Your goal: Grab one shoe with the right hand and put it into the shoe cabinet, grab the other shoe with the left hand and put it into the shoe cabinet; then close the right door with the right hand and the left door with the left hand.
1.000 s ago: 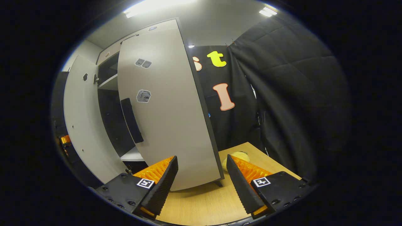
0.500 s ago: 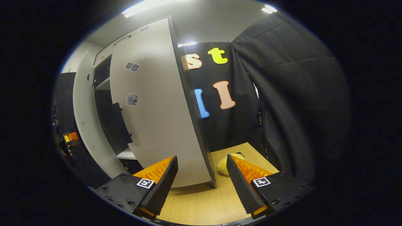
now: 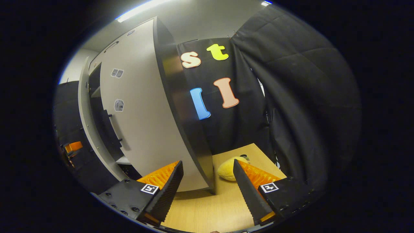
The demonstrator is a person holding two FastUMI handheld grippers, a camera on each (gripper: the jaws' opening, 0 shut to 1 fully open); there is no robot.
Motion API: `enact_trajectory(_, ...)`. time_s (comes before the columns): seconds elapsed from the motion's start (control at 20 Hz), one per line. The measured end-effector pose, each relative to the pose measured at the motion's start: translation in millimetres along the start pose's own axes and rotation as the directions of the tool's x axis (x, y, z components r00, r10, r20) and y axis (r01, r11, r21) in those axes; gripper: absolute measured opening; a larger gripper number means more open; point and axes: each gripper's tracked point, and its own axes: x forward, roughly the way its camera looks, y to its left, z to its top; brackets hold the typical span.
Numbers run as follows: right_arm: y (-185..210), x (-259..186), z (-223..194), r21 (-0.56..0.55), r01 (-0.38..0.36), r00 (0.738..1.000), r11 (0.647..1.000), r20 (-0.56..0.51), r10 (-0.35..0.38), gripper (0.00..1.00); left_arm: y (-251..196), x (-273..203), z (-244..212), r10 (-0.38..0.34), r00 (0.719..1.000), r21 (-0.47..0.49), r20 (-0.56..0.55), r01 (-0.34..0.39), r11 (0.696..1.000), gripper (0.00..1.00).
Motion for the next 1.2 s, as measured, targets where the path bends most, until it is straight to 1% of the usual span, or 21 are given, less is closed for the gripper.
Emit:
enact_trajectory(0.1,0.2,8.2,-2.2,-0.014,-0.022,1.000,1.000,-0.008,0.022,0.98,-3.4,-17.5,2.7,0.018,1.000,-0.001,0.013,-0.018,1.000,0.86)
enact_trajectory(0.15,1.8,11.6,-3.9,-0.030,-0.032,0.999,0.999,-0.015,0.031,0.98,-4.5,-25.7,5.3,0.023,1.000,0.011,0.018,-0.023,1.000,0.93)
enact_trajectory(0.2,4.8,14.3,-3.9,-0.047,-0.038,0.999,0.998,-0.017,0.037,0.98,-3.0,-33.6,8.9,0.030,0.999,0.027,0.022,-0.031,0.999,0.80)
enact_trajectory(0.25,9.3,15.1,-3.0,-0.061,-0.044,0.999,0.997,-0.013,0.043,0.98,0.1,-40.8,9.9,0.041,0.999,0.040,0.022,-0.041,0.998,0.86)
enact_trajectory(0.35,18.5,16.8,-0.1,-0.089,-0.031,0.999,0.996,0.011,0.032,0.98,9.5,-50.8,8.6,0.063,0.998,0.049,0.023,-0.064,0.997,0.86)
enact_trajectory(0.45,29.3,21.7,0.6,-0.130,0.001,0.999,0.992,0.036,0.004,0.98,20.5,-50.7,-3.3,0.084,0.996,0.029,-0.002,-0.084,0.996,0.86)
enact_trajectory(0.5,38.6,24.0,0.3,-0.148,0.004,0.999,0.989,0.036,0.002,0.98,29.5,-52.7,-9.0,0.089,0.996,0.020,-0.013,-0.088,0.996,0.86)
enact_trajectory(0.55,49.1,9.4,0.2,-0.161,0.002,1.000,0.987,0.029,0.003,0.98,36.1,-52.1,-12.6,0.087,0.996,0.014,-0.023,-0.087,0.996,0.86)
enact_trajectory(0.65,69.8,6.7,3.0,-0.177,-0.008,1.000,0.984,0.026,0.013,0.98,46.7,-53.0,-13.9,0.079,0.997,0.015,-0.026,-0.078,0.997,0.86)
enact_trajectory(0.7,79.5,5.1,6.9,-0.183,-0.012,0.999,0.983,0.044,0.021,0.98,51.5,-53.7,-9.1,0.074,0.997,0.020,-0.008,-0.074,0.997,0.91)
enact_trajectory(0.75,88.1,3.2,8.6,-0.192,-0.016,0.998,0.981,0.061,0.028,0.98,55.4,-52.1,-3.8,0.067,0.998,0.019,0.010,-0.067,0.998,0.89)
enact_trajectory(0.85,102.5,1.0,7.6,-0.205,-0.015,0.997,0.979,0.074,0.031,0.98,56.4,-50.4,7.6,0.030,0.998,0.018,0.051,-0.031,0.999,0.86)
enact_trajectory(1.0,123.3,-2.9,3.4,-0.229,-0.016,0.995,0.973,0.090,0.038,0.98,66.1,-50.1,23.3,-0.006,0.995,0.061,0.105,0.000,0.998,0.86)
enact_trajectory(1.15,136.9,-13.1,-2.5,-0.259,-0.004,0.989,0.966,0.139,0.041,0.98,70.0,-47.4,22.3,-0.063,0.990,0.086,0.130,0.052,0.995,0.86)
enact_trajectory(1.2,138.8,1.9,-6.3,-0.263,-0.002,0.989,0.965,0.144,0.041,0.98,70.5,-47.1,17.5,-0.080,0.987,0.082,0.137,0.069,0.994,0.86)
